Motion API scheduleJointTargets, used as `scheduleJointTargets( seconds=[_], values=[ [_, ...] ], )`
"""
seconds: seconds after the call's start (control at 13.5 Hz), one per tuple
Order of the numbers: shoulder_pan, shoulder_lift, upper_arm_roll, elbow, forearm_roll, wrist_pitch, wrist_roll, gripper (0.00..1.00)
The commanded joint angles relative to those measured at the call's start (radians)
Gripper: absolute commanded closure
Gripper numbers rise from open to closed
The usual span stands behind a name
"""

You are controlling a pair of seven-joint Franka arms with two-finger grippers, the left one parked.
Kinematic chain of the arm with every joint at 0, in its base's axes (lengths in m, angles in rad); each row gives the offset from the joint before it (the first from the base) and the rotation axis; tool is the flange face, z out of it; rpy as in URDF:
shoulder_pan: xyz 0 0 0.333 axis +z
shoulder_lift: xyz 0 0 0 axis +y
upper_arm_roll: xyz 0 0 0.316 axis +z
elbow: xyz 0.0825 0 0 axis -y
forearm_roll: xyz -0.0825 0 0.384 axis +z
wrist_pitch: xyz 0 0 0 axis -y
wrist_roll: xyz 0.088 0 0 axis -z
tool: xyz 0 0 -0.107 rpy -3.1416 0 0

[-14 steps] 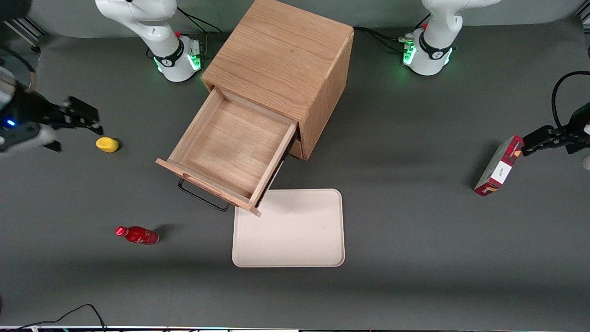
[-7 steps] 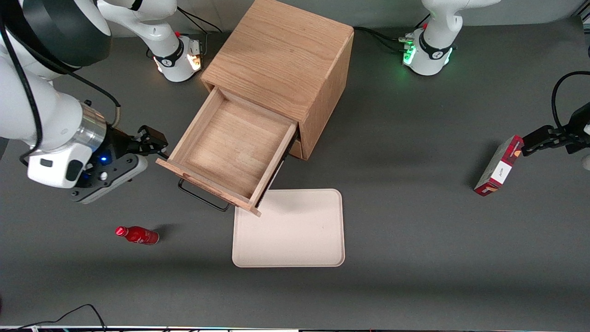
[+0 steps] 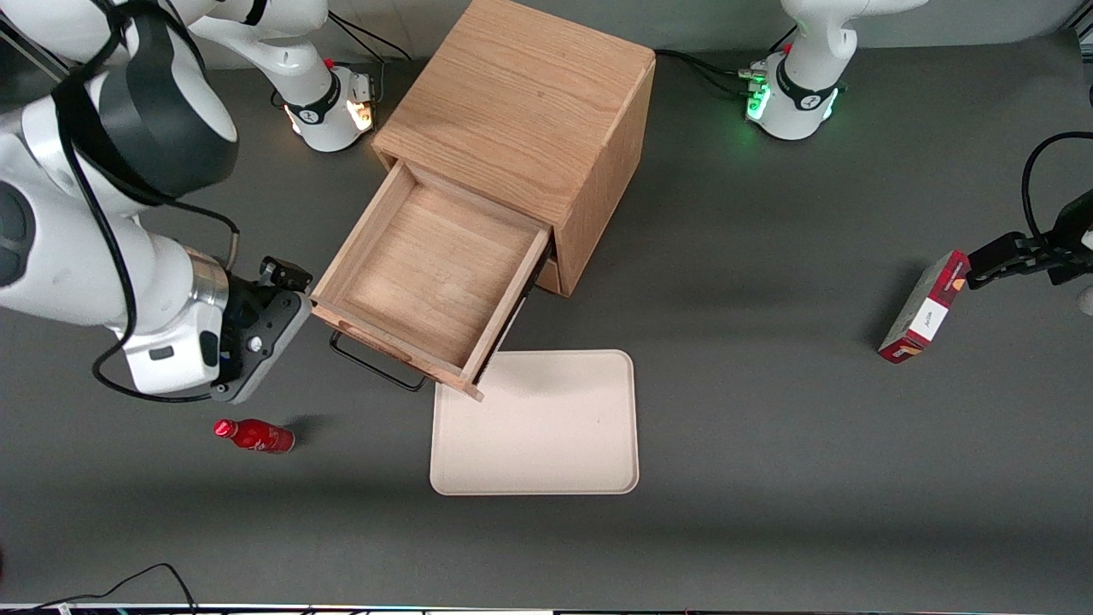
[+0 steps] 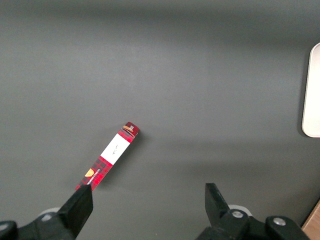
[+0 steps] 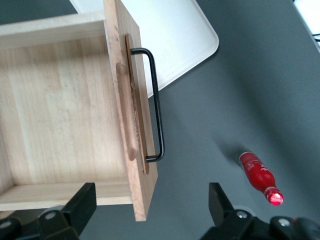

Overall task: Close top drawer
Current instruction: 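Move the right gripper to the open drawer's front panel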

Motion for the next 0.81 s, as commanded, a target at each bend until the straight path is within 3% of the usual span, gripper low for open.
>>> scheduleJointTargets(
  seconds=[0.0,0.15,0.74],
  values=[
    [-0.002,0.045,0.018,0.048,-0.014,-0.018,-0.033,0.0],
    [-0.022,0.059,0.007,0.046,0.07,-0.016,-0.028,0.0],
    [-0.017,0.175,-0.002,0.042,0.09,0.01,0.013,0.0]
  ],
)
